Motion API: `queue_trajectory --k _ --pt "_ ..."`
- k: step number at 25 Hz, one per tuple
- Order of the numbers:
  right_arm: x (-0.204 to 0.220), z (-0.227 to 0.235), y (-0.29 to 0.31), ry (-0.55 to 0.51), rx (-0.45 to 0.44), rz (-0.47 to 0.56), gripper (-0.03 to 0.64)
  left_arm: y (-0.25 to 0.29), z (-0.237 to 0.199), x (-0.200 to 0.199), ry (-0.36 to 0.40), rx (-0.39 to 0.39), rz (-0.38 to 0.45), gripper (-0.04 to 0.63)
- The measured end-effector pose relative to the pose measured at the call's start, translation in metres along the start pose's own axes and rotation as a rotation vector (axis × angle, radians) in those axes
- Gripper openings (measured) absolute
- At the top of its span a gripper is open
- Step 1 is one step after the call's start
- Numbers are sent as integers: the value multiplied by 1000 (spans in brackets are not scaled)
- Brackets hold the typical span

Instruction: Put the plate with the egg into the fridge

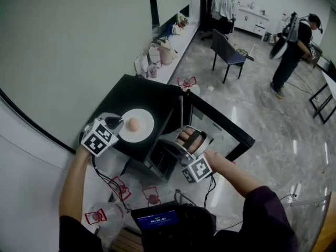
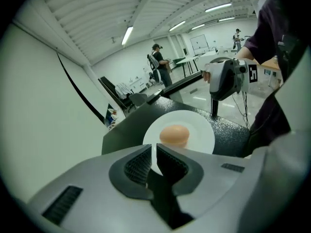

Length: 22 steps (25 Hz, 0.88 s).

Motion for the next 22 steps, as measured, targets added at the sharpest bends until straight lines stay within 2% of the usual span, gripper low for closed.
queue_trajectory --k 2,6,8,10,16,22 --pt "4 -1 5 -36 -28 10 41 10 -9 10 -41 50 -57 12" --pt "10 -6 11 -72 -77 20 43 25 -14 20 -146 188 -141 86" --pt "13 -12 14 -71 -114 17 43 31 -18 23 -202 231 -167 96" --pt "15 -9 14 -84 -105 12 43 33 -22 23 -242 257 -175 97" --pt "26 -23 16 -92 -117 -11 43 40 -5 10 -282 364 -152 97" --pt "27 -24 19 -106 -84 -33 43 36 12 -8 -235 399 -118 97"
Point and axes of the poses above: the fingertips, and each gripper's own axes: y forward along the fingers, z to its right, x out of its underside, the point moved 5 cm from there along -y, backward along the fingers, and after that the axes turned 4 degrees about -x, right-handed, at the moved point
